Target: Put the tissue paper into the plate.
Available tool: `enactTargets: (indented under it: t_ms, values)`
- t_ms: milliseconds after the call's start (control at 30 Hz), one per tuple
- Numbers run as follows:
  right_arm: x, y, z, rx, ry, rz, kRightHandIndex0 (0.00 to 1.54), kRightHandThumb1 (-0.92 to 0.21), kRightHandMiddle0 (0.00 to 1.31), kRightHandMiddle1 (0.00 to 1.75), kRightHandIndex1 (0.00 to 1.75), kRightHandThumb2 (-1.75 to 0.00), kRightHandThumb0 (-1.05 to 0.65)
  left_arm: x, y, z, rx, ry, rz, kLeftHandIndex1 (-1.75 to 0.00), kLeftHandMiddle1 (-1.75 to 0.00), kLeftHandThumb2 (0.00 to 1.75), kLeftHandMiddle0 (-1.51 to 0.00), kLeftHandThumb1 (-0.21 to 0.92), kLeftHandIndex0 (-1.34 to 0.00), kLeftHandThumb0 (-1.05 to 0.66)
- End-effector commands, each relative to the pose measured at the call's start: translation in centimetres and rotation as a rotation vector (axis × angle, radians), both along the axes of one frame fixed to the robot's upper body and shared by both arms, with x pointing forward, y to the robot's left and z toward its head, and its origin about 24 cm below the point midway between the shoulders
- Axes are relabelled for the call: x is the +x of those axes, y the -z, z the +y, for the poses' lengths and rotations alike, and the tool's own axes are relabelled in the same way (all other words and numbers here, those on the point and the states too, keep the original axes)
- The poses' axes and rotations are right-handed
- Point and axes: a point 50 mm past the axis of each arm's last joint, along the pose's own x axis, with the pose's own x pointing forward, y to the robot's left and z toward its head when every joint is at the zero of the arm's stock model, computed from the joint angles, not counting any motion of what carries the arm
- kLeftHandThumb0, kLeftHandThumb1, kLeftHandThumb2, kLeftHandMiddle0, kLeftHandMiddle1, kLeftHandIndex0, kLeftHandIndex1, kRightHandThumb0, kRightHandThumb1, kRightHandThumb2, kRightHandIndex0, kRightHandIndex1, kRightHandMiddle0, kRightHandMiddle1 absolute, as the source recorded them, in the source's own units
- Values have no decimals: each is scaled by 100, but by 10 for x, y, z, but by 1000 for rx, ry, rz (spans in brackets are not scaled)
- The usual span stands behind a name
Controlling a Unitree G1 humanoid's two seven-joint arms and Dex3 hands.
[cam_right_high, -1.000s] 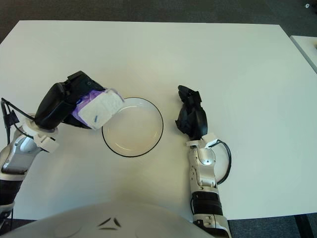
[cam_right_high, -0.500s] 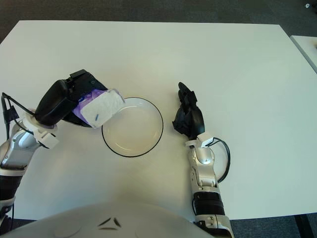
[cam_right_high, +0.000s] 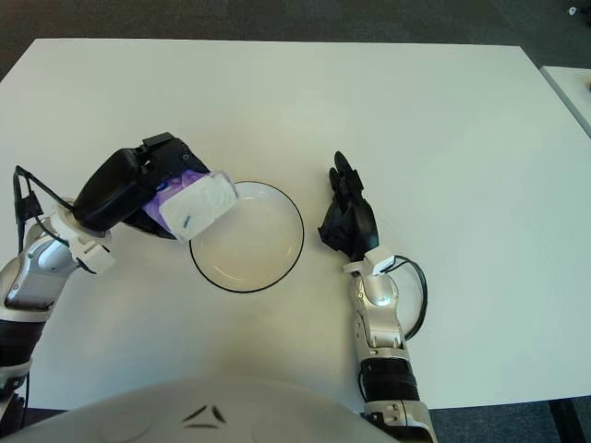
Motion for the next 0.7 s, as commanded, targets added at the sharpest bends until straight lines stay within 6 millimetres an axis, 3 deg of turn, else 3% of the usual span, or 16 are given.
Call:
enactTargets:
  t_ms: [0,667]
  values:
    - [-28,52,5,11,-1,284,0,-92,0,0,0,-107,-90,2,4,-4,84,24,19,-175,-175,128,-112,34,-59,-46]
    - [-29,55,8,11,13,285,0,-92,0,0,0,-108,-90,10,19,-22,174,91,33,-175,-175,128,-113,34,-59,-46]
